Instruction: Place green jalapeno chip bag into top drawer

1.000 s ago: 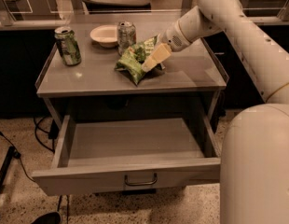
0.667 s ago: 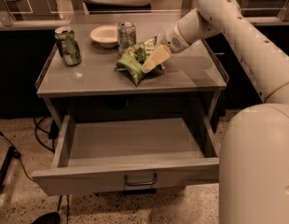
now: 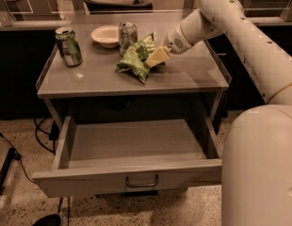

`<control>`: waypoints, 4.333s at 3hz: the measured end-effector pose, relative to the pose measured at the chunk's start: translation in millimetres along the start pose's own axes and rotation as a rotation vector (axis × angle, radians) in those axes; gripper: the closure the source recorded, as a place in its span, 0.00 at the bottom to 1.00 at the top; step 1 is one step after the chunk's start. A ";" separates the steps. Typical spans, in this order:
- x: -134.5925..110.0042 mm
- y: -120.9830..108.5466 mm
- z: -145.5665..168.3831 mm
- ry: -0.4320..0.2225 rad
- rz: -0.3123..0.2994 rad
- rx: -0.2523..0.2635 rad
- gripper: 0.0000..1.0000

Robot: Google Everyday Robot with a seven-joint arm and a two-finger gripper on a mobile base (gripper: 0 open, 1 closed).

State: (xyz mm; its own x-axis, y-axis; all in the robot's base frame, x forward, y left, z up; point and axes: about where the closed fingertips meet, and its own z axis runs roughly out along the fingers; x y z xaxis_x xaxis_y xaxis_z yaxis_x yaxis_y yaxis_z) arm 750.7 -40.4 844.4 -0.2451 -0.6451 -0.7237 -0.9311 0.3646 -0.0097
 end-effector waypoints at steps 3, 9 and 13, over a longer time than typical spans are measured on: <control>1.2 62.0 -73.0 -0.025 -0.039 0.016 1.00; 38.4 189.1 -97.5 -0.031 -0.031 -0.065 1.00; 123.6 198.1 -14.2 -0.025 -0.039 -0.050 1.00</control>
Offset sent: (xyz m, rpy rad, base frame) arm -0.0344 -0.0118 0.0561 0.0049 -0.0904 0.0138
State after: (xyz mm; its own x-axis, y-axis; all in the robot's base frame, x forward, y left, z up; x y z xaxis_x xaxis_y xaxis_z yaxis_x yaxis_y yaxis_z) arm 532.2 -57.4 762.8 -0.2022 -0.6411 -0.7403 -0.9523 0.3052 -0.0043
